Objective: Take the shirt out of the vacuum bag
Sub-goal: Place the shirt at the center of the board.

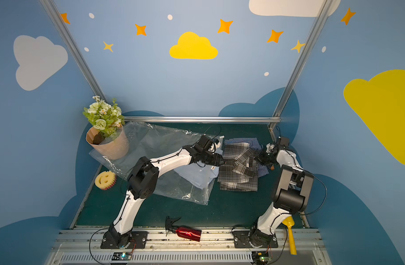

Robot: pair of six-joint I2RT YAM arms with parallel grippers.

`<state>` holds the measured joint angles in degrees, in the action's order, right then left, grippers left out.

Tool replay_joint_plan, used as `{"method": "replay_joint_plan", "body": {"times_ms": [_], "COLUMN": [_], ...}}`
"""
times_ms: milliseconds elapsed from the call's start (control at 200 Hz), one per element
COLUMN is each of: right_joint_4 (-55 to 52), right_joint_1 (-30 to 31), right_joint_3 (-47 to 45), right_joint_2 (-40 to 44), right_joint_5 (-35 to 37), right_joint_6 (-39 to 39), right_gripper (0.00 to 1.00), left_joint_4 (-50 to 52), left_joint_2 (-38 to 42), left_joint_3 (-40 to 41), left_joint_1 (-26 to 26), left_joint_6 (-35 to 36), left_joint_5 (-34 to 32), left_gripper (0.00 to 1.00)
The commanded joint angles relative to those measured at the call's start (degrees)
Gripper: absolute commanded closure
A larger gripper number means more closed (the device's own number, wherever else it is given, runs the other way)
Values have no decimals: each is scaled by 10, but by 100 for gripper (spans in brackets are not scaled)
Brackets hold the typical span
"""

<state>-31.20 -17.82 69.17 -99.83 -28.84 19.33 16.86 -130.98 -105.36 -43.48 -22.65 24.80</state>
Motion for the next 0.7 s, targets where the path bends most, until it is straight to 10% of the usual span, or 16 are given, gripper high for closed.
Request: {"method": "replay_joint_plan", "body": {"times_ms": [0,696], "right_joint_4": [30,53], "right_joint_1": [-5,-3], "right_joint_3": [-7,-14], "right_joint_2": [-8,-19], "right_joint_5": [-29,-53], "right_joint_6": [9,27], "right_gripper": [100,100], "left_joint_4": [-6,61], "left_joint_2": [-22,-125], "left_joint_3": [-33,-156], "left_joint_1": [8,12], "left_joint_6": [-19,-27], "left_joint_5": [22,14], "left_gripper": [39,41]}}
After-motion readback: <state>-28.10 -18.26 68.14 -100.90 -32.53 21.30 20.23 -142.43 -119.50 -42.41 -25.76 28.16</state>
